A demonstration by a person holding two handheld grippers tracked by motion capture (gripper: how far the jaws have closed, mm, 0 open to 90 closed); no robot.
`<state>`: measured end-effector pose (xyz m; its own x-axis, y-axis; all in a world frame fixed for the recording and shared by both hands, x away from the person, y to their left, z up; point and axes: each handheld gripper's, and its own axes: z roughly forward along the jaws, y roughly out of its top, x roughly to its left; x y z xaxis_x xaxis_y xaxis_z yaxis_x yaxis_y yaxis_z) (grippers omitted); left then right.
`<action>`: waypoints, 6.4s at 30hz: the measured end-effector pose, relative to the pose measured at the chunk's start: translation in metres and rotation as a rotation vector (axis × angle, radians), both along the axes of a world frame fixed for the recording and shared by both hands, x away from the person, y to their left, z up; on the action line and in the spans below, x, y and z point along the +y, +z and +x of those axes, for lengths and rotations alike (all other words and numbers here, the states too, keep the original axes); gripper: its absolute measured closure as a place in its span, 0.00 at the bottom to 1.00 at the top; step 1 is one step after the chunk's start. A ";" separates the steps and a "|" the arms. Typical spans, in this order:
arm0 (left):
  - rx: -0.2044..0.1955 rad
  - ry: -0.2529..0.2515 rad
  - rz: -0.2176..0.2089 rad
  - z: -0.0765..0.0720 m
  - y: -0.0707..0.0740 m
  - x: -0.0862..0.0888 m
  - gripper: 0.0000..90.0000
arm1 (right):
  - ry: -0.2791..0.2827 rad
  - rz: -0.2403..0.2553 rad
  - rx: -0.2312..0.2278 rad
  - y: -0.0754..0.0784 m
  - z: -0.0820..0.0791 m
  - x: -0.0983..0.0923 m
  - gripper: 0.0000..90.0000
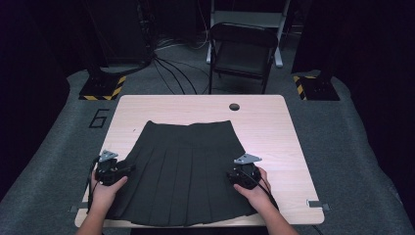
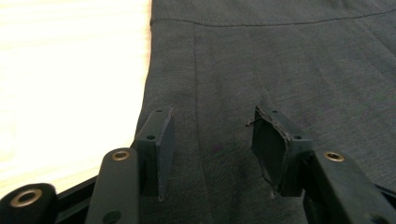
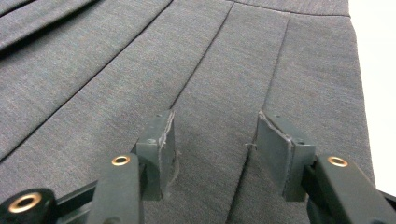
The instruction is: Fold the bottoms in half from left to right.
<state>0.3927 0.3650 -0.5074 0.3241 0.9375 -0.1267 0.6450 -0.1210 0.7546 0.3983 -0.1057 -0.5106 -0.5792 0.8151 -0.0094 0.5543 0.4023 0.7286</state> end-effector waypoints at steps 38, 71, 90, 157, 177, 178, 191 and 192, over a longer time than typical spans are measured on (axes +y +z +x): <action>0.014 0.041 0.020 0.003 -0.015 0.020 0.69 | 0.003 -0.016 0.016 -0.005 0.000 0.003 0.53; -0.037 -0.031 -0.006 -0.003 0.031 -0.008 0.93 | -0.001 -0.012 0.016 -0.005 0.000 0.003 0.53; -0.050 -0.318 0.082 0.001 0.070 -0.095 0.94 | -0.003 -0.009 0.021 -0.005 0.000 0.001 0.53; 0.061 -0.474 0.040 0.019 0.033 -0.216 0.93 | 0.007 0.019 0.041 -0.008 0.001 -0.003 0.52; -0.032 -0.325 -0.100 0.013 0.070 -0.143 0.62 | 0.008 0.019 0.031 -0.008 0.002 -0.003 0.51; -0.022 -0.313 -0.099 0.014 0.069 -0.136 0.63 | 0.005 0.021 0.034 -0.008 0.001 -0.003 0.51; 0.012 -0.238 -0.089 0.000 0.038 -0.083 0.62 | 0.010 0.022 0.022 -0.009 0.001 -0.004 0.51; 0.013 -0.234 -0.090 -0.001 0.035 -0.082 0.62 | 0.007 0.027 0.016 -0.010 0.001 -0.003 0.51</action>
<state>0.3918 0.2830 -0.4723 0.5287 0.8218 -0.2123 0.6172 -0.2005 0.7608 0.3995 -0.1089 -0.5201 -0.5848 0.8109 0.0219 0.5631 0.3864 0.7304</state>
